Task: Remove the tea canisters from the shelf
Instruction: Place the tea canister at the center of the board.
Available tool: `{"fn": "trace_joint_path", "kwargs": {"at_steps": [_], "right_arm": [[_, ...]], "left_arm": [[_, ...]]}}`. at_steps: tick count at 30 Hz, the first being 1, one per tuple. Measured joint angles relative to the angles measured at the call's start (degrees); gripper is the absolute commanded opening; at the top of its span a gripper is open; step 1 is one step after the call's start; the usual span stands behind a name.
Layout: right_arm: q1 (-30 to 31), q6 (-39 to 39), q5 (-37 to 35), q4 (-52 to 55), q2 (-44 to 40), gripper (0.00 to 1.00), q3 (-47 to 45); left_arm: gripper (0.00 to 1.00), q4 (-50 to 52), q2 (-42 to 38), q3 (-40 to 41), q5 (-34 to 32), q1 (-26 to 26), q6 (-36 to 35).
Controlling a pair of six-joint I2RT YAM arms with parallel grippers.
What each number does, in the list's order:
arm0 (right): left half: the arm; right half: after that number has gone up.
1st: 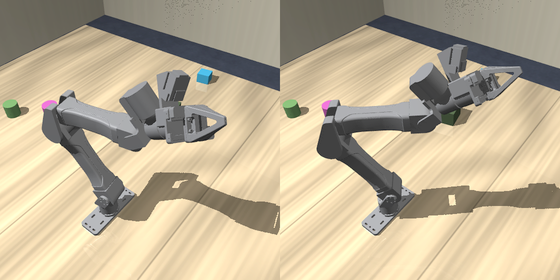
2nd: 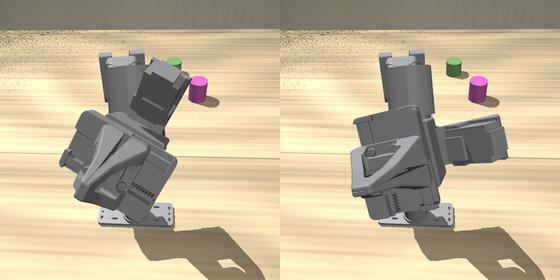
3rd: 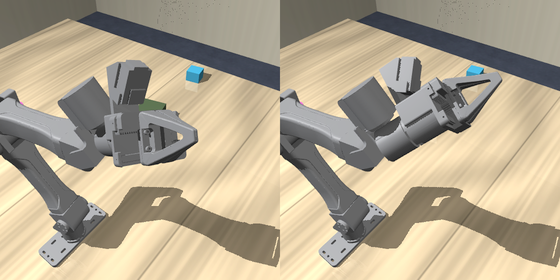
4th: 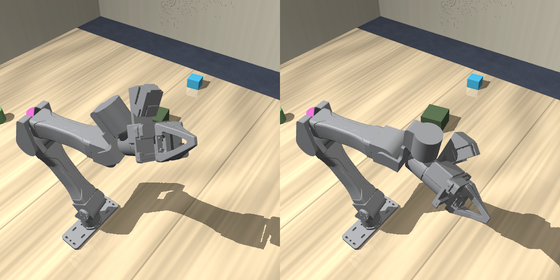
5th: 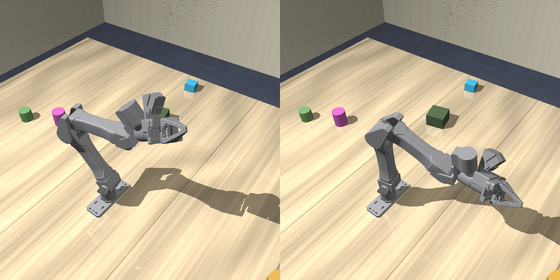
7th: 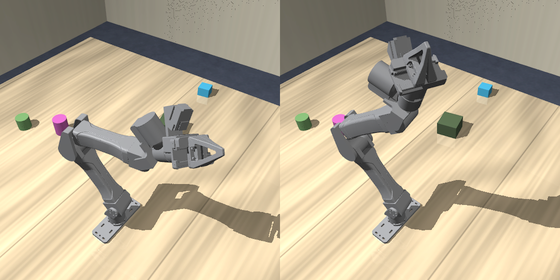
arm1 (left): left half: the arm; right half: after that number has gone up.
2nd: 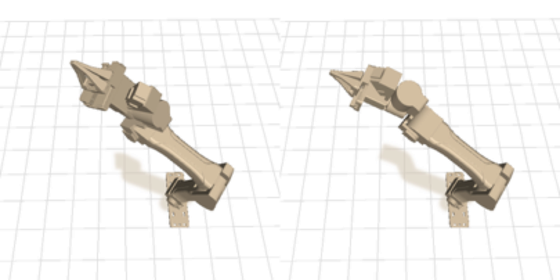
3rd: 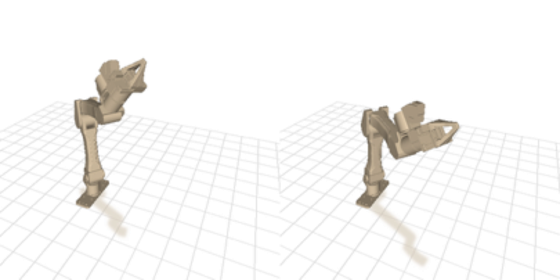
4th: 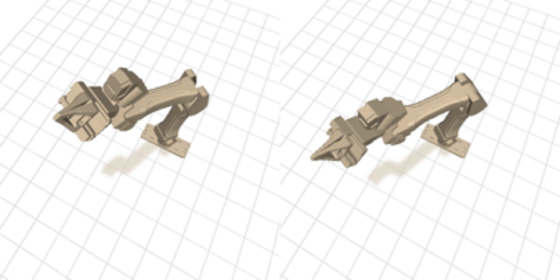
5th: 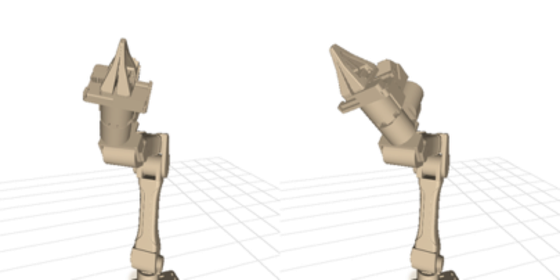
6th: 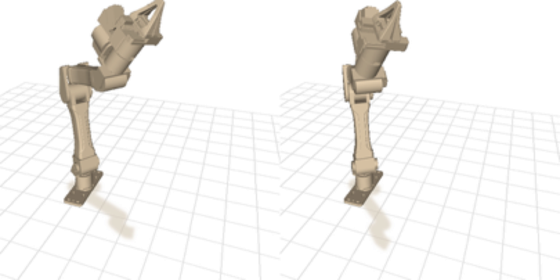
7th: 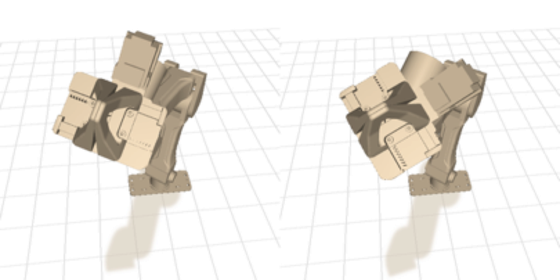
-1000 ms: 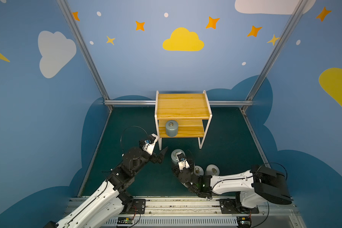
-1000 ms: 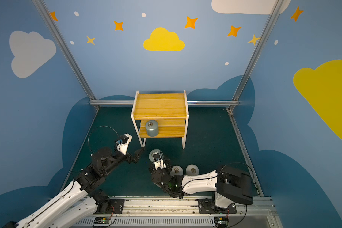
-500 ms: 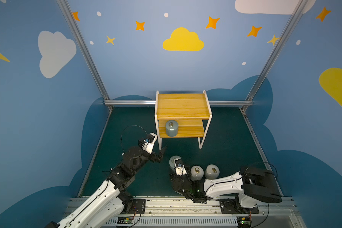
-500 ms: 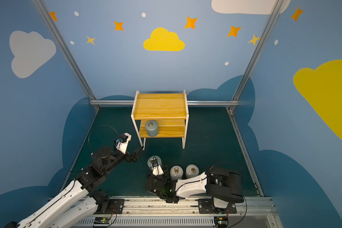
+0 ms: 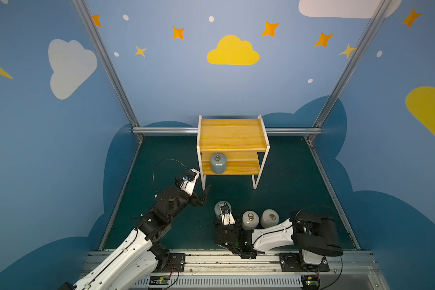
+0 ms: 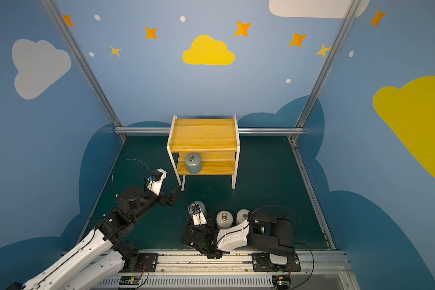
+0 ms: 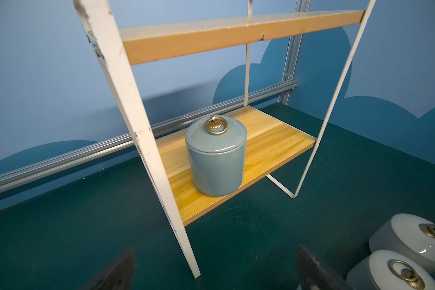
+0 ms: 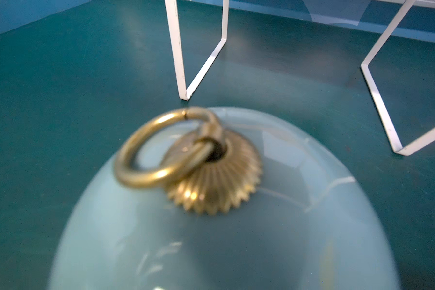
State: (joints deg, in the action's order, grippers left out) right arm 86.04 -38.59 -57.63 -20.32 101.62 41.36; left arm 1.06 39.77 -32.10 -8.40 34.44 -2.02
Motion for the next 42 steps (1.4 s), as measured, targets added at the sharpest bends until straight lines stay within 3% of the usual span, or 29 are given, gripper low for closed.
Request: {"fn": "trace_joint_path", "kwargs": {"at_steps": [25, 42], "right_arm": [[-0.72, -10.97, 2.12, 6.21, 3.93, 0.70, 1.22], [0.57, -15.02, 1.14, 9.68, 3.93, 0.82, 1.73]], "left_arm": [[1.00, -0.48, 0.76, 0.52, 0.00, -0.68, -0.17], [1.00, -0.70, 0.96, 0.52, 0.02, -0.96, -0.35]]}}
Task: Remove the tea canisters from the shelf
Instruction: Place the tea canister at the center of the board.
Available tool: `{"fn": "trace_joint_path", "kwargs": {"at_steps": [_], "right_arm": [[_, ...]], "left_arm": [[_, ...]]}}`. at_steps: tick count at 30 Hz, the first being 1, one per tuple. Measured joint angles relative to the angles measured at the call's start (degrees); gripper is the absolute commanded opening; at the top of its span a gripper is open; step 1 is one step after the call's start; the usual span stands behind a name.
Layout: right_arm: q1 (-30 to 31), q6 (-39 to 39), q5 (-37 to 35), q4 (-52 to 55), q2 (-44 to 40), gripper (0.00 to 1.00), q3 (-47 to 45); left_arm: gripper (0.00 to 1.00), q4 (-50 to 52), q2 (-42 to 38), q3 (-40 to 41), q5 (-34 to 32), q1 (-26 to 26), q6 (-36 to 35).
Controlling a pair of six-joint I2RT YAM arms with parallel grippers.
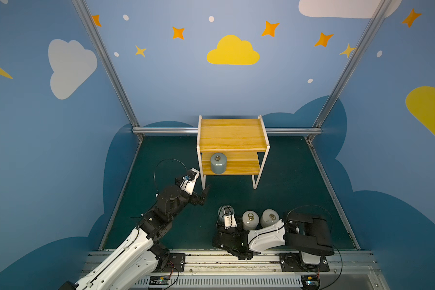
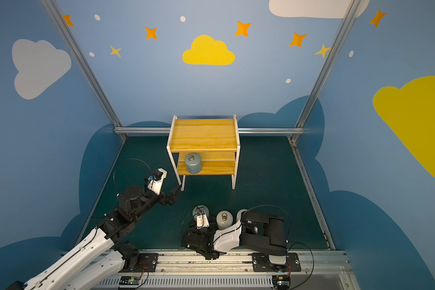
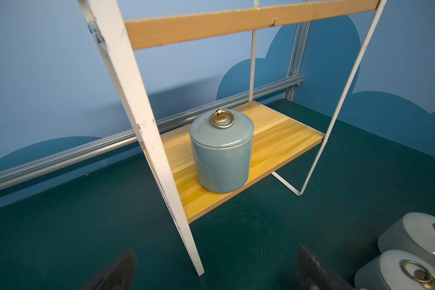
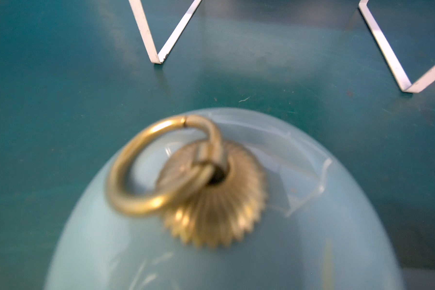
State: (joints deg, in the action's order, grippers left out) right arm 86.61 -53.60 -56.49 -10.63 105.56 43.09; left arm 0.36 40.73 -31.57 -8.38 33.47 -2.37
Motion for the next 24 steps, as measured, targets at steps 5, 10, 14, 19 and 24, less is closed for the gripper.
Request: {"fn": "trace_joint_path", "kwargs": {"at_steps": [5, 10, 14, 19, 24], "right_arm": [[0.50, -2.34, -1.11, 4.83, 0.00, 0.85, 1.53], [0.57, -5.73, -2.47, 10.58, 0.00, 0.86, 4.87], [0.68, -6.43, -2.91, 11.87, 0.00, 0.86, 5.20], [0.72, -4.61, -2.86, 10.54, 0.00, 0.87, 4.94], [0.72, -3.10, -2.82, 9.09, -0.11, 0.87, 4.11]], "left_arm": [[1.00, 0.00, 0.00, 0.00, 0.02, 0.00, -0.02], [1.00, 0.00, 0.00, 0.00, 0.31, 0.00, -0.02], [1.00, 0.00, 0.11, 0.00, 0.68, 0.00, -0.02], [1.00, -0.04, 0.15, 0.00, 0.90, 0.00, -0.02], [1.00, -0.24, 0.15, 0.00, 0.92, 0.00, 0.00]]}}
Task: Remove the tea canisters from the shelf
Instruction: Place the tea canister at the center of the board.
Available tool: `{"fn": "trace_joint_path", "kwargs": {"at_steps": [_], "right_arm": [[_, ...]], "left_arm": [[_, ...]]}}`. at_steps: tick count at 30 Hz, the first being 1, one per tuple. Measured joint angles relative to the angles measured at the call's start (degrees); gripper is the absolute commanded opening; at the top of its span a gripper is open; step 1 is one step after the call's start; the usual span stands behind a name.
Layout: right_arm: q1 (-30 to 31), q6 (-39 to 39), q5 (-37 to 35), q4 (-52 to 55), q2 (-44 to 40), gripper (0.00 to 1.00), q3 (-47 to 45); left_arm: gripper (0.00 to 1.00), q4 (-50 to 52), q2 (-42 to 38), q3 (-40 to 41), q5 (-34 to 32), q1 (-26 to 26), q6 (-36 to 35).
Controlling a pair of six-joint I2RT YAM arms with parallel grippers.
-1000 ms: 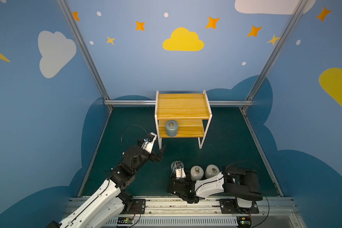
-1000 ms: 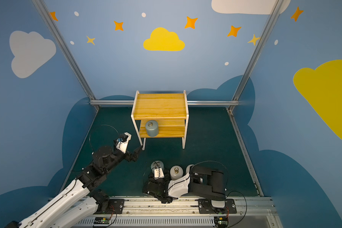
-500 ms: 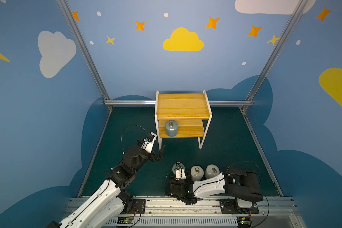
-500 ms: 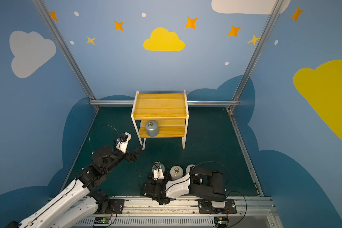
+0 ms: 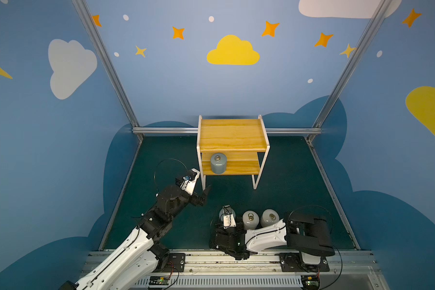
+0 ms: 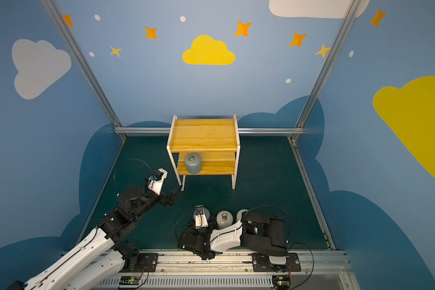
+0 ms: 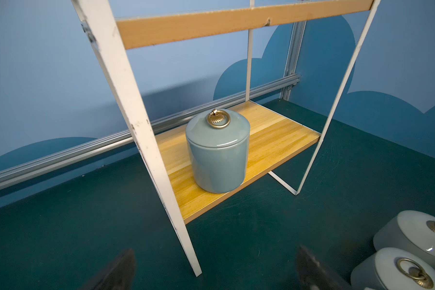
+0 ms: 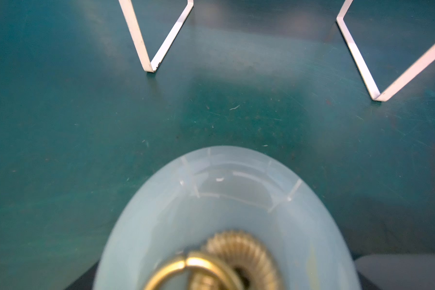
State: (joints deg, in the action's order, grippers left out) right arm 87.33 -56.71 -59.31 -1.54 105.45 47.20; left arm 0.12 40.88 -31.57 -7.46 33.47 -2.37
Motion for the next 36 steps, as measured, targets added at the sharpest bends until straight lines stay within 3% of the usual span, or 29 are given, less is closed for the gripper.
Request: {"fn": "trace_joint_path", "kwargs": {"at_steps": [36], "right_arm": [[1.40, 5.33, -1.66, -1.95, -5.55, 0.91, -1.99]], "left_arm": [[1.00, -0.13, -0.50, 0.24, 0.48, 0.00, 0.02]]}}
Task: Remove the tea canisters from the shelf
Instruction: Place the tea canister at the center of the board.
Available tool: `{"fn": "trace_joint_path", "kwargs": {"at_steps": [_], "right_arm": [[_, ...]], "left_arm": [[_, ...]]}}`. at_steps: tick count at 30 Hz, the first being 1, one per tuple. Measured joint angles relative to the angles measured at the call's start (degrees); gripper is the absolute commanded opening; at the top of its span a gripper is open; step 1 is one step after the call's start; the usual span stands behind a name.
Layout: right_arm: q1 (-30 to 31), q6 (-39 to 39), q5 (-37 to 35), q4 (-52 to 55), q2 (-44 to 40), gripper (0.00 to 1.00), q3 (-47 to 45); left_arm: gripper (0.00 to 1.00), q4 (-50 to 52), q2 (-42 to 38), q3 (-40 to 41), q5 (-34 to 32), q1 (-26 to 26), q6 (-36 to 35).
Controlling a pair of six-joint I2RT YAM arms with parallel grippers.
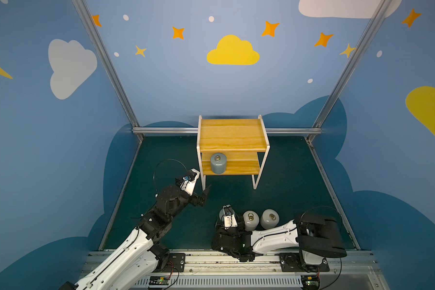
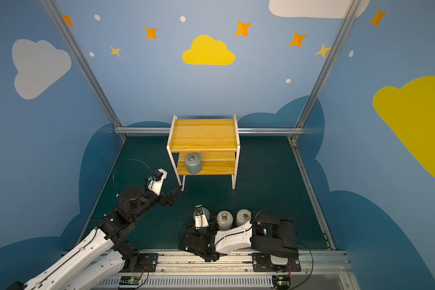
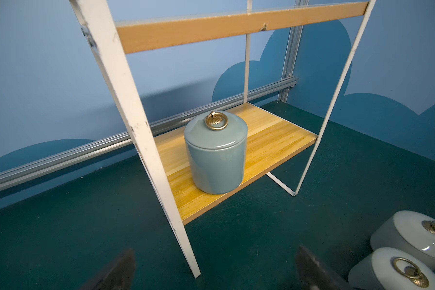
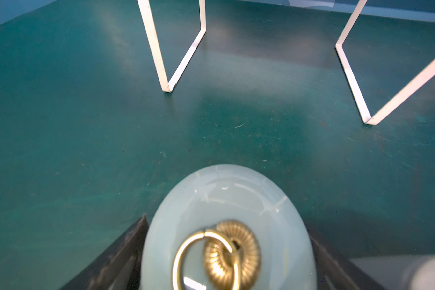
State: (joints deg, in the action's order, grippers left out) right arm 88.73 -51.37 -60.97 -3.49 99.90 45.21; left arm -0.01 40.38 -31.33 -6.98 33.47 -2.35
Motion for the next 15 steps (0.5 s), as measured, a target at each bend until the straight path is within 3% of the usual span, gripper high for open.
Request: {"fn": "trace_joint_path", "kwargs": {"at_steps": [15], "right_arm": [[-0.17, 7.72, -0.09, -4.85, -3.96, 0.91, -1.81]], "left_arm": [[1.00, 0.04, -1.03, 0.02, 0.98, 0.00, 0.04]]}}
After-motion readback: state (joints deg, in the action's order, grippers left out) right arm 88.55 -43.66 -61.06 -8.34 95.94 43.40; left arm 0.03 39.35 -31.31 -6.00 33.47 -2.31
